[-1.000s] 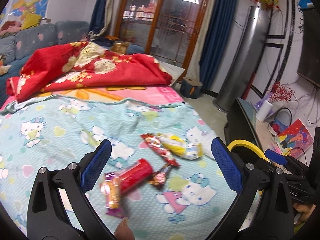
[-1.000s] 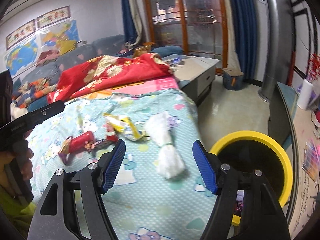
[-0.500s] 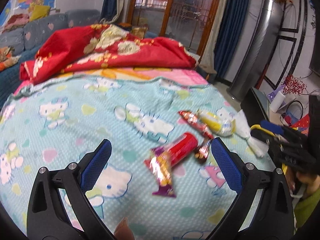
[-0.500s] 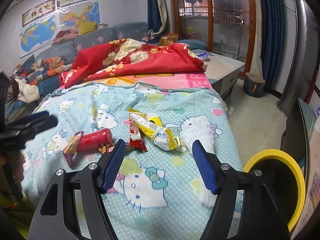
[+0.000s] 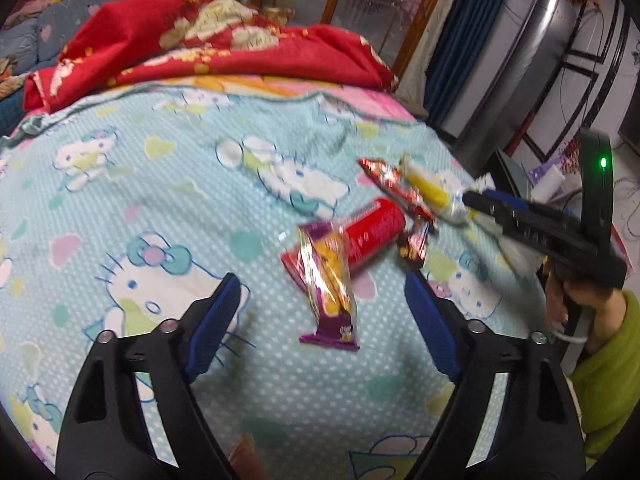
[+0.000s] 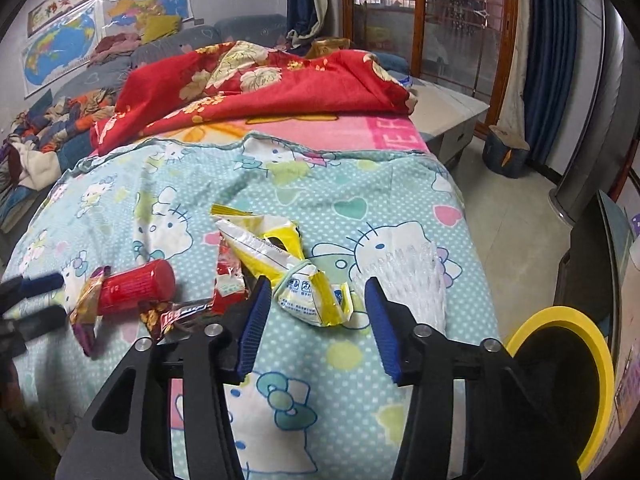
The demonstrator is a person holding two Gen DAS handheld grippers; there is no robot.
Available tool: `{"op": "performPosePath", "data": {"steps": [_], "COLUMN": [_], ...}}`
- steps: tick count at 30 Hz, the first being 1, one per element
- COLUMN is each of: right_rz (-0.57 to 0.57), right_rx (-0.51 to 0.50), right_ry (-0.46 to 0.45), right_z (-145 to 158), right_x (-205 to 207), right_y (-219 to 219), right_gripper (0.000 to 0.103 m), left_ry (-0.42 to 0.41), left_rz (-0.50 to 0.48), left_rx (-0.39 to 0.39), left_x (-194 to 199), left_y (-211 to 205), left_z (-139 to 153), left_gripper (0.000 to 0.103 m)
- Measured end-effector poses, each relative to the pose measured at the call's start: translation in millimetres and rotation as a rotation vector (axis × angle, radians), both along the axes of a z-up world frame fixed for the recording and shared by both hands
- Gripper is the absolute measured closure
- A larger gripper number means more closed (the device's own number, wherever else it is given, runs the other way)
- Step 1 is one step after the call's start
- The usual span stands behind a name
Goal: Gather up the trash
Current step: 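Grasp the yellow-white wrapper with the right tool while the left tool grasps the purple snack bag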
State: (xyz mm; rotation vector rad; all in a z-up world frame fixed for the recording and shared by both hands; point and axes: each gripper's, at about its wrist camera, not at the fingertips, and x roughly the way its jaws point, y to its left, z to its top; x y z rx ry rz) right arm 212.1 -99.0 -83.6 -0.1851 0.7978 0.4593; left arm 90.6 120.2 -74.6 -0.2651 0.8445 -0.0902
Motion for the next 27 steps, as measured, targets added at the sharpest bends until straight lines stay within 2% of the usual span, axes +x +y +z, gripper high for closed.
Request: {"op": "performPosePath", "data": {"steps": [4, 6, 9, 11, 14, 27], "right_rz": [0.0, 0.008, 0.024, 0.033, 0.034, 0.022], "right_rx": [-0.006, -0.007, -0.001, 0.005, 0.028, 0.17], "right_ry": [0.01, 0.021, 0.023, 0.026, 0.026, -0.011], "right_z": [-5.5, -8.1, -9.3, -9.6, -8.9, 17.5], "right_x": [7.4, 12.0, 12.3, 11.0, 6.3, -29.3], "right_y": [2.4, 3.9, 5.3, 6.0, 3.9, -11.4], "right_gripper": [0.067, 0.078, 0.085, 0.088, 0.092, 0.096], "left_ry": [0.025, 0.032, 0.045, 0.053, 0.057, -0.055], "left_rz": [-0.012, -0.016, -0.018, -0.02, -0.024, -0.011], "left_rx": [0.0, -0.001, -0.007, -0.013, -0.027, -0.052], "left_x": [2.0, 3.0, 5.5, 5.7, 6.1, -4.2], "left_y": [-2.8, -3.0, -2.0, -0.8, 0.4, 6.0], "left_z": [-7.1, -10.0, -12.7, -14.1, -13.3, 23.1], "left_gripper": [0.034, 0.042, 0.055, 0.073, 0.087, 0.088]}}
